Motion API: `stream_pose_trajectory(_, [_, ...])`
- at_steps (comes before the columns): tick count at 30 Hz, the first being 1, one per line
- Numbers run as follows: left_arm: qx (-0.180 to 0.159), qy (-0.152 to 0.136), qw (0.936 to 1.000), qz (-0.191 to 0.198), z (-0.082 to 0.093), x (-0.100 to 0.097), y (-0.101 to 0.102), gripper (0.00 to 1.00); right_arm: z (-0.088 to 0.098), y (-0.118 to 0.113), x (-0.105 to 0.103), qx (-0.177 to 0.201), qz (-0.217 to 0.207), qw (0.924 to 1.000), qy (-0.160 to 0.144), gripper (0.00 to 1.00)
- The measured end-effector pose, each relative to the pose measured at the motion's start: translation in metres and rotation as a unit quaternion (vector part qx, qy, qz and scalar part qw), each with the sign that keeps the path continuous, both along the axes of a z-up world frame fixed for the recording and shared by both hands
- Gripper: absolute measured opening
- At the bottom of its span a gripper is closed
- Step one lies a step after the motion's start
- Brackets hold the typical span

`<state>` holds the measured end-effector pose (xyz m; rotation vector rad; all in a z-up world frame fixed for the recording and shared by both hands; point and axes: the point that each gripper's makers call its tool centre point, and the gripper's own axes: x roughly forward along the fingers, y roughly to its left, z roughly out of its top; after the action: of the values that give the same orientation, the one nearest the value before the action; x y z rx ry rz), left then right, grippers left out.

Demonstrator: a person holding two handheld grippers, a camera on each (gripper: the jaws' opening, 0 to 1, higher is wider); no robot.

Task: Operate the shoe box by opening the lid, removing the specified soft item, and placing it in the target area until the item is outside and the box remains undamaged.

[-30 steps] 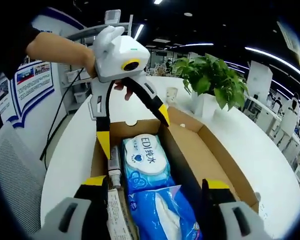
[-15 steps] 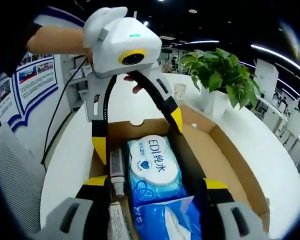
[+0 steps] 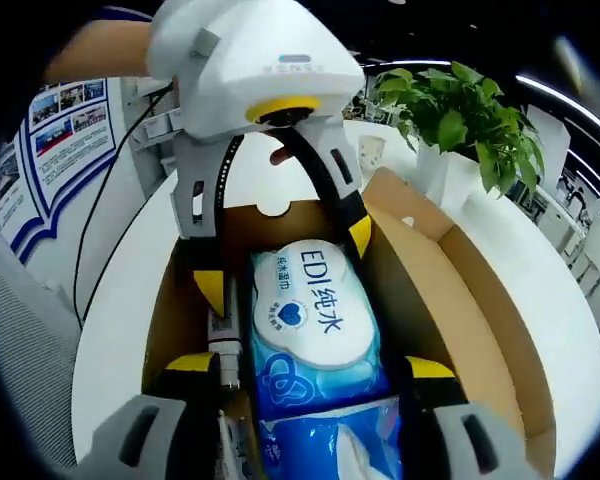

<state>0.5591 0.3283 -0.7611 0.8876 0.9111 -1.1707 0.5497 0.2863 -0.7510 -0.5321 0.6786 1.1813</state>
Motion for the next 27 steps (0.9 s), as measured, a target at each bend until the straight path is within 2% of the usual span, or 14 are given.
stream_pose_trajectory(2, [-0.014,0.003,0.9998,0.016,0.001,0.004,-0.001,0.69,-0.005,0.001,0.001,-0.007,0.003,1.0,0.002,0.71])
stream_pose_trajectory(5, [-0.014,-0.002,0.9998,0.011,0.0,0.007,0.0,0.64,-0.011,0.003,0.002,-0.013,0.007,0.9999,0.004,0.71])
stream_pose_trajectory(12, [-0.03,0.004,0.9995,0.002,0.0,0.007,-0.001,0.64,-0.015,0.006,0.006,-0.008,-0.001,0.9999,0.009,0.67])
stream_pose_trajectory(17, [-0.036,0.002,0.9993,-0.015,0.0,0.007,-0.002,0.63,-0.016,0.01,0.011,-0.005,-0.002,1.0,0.008,0.63])
stream_pose_trajectory(22, [-0.031,-0.009,0.9982,-0.051,0.0,0.005,-0.001,0.62,-0.018,0.015,0.01,-0.008,0.009,0.9999,0.005,0.62])
stream_pose_trajectory(27, [-0.024,-0.004,0.9977,-0.063,0.0,0.006,-0.003,0.61,-0.021,0.016,0.011,-0.017,0.018,0.9997,-0.005,0.61])
